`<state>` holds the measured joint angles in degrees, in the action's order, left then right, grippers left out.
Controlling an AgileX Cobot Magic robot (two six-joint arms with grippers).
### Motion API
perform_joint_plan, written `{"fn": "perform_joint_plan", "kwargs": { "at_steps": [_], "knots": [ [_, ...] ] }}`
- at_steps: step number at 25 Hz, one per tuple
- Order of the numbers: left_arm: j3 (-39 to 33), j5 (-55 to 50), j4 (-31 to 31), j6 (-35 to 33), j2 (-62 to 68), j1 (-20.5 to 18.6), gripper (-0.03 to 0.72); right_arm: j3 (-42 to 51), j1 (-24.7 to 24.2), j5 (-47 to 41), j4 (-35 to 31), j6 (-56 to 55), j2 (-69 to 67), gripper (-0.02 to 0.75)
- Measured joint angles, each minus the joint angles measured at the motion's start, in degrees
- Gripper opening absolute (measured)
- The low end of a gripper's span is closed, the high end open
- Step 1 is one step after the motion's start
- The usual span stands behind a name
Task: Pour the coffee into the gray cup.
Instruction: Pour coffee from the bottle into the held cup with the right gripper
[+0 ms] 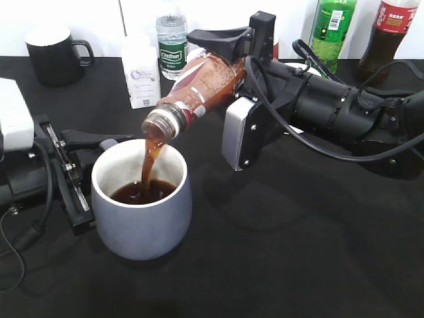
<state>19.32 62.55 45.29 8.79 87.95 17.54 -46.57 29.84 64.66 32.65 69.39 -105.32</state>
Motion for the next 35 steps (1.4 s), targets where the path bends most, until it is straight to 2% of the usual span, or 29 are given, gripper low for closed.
{"fn": "perform_joint_plan", "kwargs": {
  "at_steps": [19, 25, 28, 31, 35],
  "knots": [
    [0.0, -0.4, 0.1, -0.1, 0.0, 0.0, 0.046, 0.0, 0.0, 1.0, -0.3, 1.7, 0.0, 0.533],
    [0.0, -0.4, -3.1, -0.2, 0.0, 0.0, 0.046, 0.0, 0.0, 1.6, -0.2, -2.3, 0.0, 0.533],
    [0.0, -0.4, -4.0, -0.2, 0.0, 0.0, 0.046, 0.0, 0.0, 1.7, 1.3, -11.2, 0.0, 0.533],
    [0.0, -0.4, -4.3, -0.2, 0.0, 0.0, 0.046, 0.0, 0.0, 1.7, 5.0, -25.5, 0.0, 0.533],
    [0.0, -0.4, -6.9, -0.2, 0.0, 0.0, 0.046, 0.0, 0.0, 1.7, 4.3, -48.5, 0.0, 0.533]
  ]
}}
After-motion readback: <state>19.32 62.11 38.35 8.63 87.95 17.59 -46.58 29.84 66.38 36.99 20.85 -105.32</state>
